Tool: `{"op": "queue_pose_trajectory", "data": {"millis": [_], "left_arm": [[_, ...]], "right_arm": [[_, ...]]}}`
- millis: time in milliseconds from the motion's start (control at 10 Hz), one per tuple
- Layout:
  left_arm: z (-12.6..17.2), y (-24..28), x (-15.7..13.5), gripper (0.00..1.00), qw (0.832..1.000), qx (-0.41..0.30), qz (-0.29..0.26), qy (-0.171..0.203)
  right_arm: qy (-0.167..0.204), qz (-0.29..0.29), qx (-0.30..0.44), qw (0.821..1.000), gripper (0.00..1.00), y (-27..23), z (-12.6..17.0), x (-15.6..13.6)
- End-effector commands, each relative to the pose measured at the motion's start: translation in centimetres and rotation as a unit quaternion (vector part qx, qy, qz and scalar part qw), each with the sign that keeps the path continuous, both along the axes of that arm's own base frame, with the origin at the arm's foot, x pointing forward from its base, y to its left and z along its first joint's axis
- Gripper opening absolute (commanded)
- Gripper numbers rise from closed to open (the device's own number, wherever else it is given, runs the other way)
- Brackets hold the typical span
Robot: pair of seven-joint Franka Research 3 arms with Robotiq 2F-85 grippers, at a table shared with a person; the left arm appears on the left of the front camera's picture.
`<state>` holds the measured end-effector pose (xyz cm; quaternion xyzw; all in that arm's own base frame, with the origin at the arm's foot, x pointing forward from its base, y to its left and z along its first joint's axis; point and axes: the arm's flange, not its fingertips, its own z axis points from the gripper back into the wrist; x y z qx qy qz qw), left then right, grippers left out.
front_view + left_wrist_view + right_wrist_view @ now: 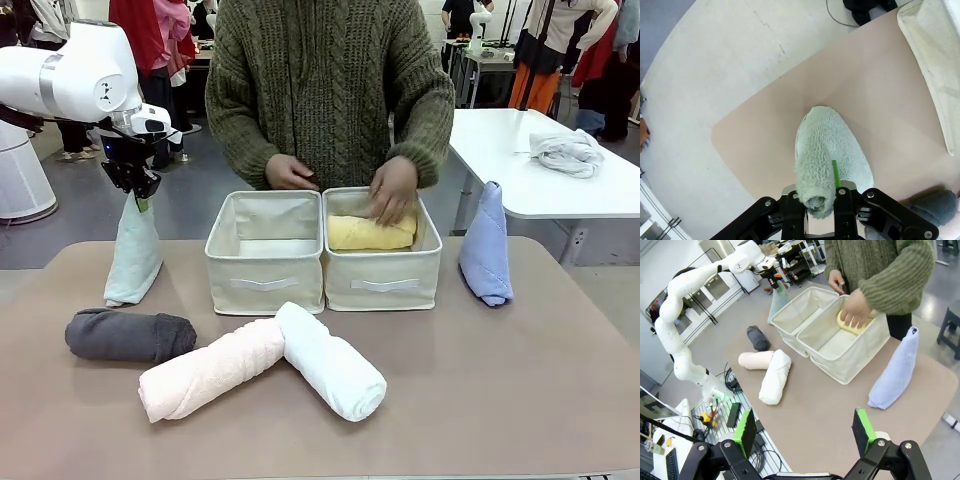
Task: Sort the towels based on their folding style.
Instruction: Pick up one triangle-folded towel and place it in the left Fabric basket.
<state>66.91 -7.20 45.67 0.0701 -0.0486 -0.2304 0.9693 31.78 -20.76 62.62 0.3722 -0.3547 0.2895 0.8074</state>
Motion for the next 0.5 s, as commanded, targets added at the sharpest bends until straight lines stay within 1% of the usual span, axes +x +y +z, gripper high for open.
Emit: {"op": "queue_pose_trajectory", "data": {"millis": [0, 100, 200, 300, 400], "left_arm": [[0.4, 0.3, 0.3, 0.0, 1.0, 0.018, 0.002, -0.002], [1.1, 0.6, 0.0, 0.0, 1.0, 0.023, -0.005, -0.004], [3.1, 1.1, -1.1, 0.0, 0.999, 0.006, -0.032, 0.015], [6.4, 1.7, -3.7, 0.0, 0.998, 0.005, -0.065, 0.022], [10.7, 2.6, -8.1, 0.0, 0.993, 0.032, -0.115, 0.025]], "right_arm": [[-0.004, 0.004, 0.006, 1.0, 1.0, -0.1, 0.0, 0.0], [-0.004, 0.004, 0.006, 1.0, 1.0, -0.1, 0.0, 0.0], [-0.004, 0.004, 0.006, 1.0, 1.0, -0.1, 0.0, 0.0], [-0.004, 0.004, 0.006, 1.0, 1.0, -0.1, 0.0, 0.0], [-0.004, 0.004, 0.006, 1.0, 1.0, -0.1, 0.0, 0.0]]}}
